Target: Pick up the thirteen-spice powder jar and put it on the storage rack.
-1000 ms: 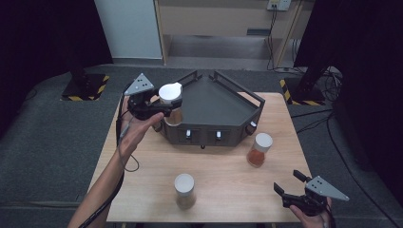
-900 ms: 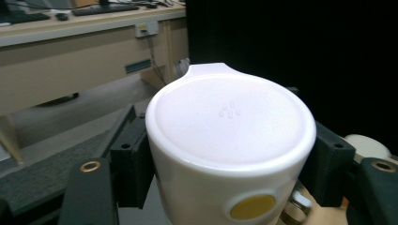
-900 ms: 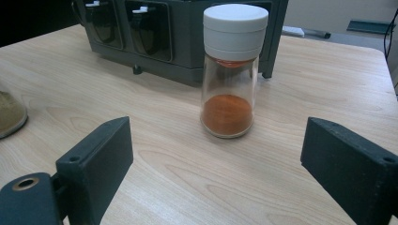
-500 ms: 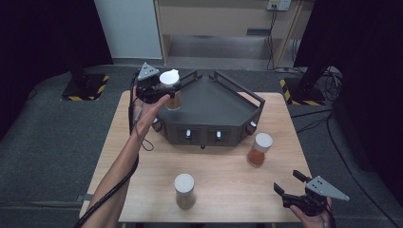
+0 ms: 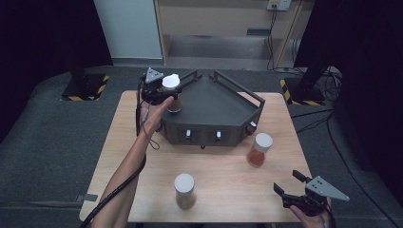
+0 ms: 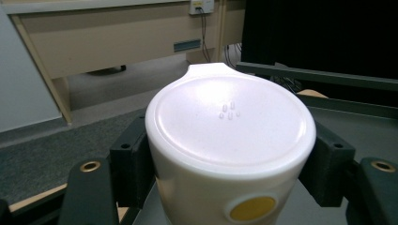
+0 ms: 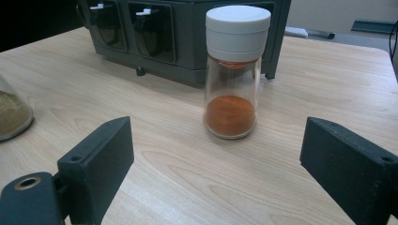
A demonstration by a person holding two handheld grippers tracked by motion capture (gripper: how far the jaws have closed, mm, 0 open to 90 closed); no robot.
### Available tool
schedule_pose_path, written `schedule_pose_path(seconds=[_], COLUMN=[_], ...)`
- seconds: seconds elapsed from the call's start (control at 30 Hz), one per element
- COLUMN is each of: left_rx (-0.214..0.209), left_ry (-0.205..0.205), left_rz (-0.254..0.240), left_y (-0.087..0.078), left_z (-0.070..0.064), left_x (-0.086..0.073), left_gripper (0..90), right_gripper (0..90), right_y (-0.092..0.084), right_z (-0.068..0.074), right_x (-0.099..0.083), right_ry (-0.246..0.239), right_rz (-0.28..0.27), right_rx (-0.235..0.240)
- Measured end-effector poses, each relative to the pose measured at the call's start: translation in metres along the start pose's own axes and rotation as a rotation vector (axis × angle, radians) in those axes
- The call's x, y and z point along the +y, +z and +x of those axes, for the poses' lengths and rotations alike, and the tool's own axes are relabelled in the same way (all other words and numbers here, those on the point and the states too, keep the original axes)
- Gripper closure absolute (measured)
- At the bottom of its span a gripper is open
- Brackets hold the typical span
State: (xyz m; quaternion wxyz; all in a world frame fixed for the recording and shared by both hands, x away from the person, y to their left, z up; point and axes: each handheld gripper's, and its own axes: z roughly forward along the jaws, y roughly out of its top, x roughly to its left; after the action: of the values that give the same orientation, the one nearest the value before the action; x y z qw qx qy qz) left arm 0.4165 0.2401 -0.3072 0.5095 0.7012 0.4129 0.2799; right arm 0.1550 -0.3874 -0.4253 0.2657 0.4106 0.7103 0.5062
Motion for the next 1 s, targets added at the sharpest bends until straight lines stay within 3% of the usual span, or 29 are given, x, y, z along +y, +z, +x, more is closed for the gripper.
schedule_pose_path(seconds=[0.07, 0.77, 0.9, 1.0], left_rx=[-0.007, 0.005, 0.012, 0.011], left_ry=[-0.018, -0.016, -0.035, -0.031], left_rz=[-0.005, -0.013, -0.030, -0.052], left_y=[0.0004, 0.0051, 0.0033, -0.0011], left_z=[0.0033, 0.0024, 0.0015, 0.0014], left_x=[-0.0025, -0.0110, -0.0080, -0.0042], left_gripper=[29.3, 29.1, 19.7, 18.0], right_gripper=[9.9, 9.9, 9.9, 9.9], right_y=[-0.0002, 0.0002, 0.0005, 0.0002], right_z=[-0.0002, -0.0001, -0.0002, -0.0002], right_x=[-0.0003, 0.0001, 0.0001, 0.0000], right_ry=[0.002, 0.001, 0.001, 0.003], right_rz=[-0.002, 0.001, 0.002, 0.001], right_rx=[-0.001, 0.001, 0.002, 0.000])
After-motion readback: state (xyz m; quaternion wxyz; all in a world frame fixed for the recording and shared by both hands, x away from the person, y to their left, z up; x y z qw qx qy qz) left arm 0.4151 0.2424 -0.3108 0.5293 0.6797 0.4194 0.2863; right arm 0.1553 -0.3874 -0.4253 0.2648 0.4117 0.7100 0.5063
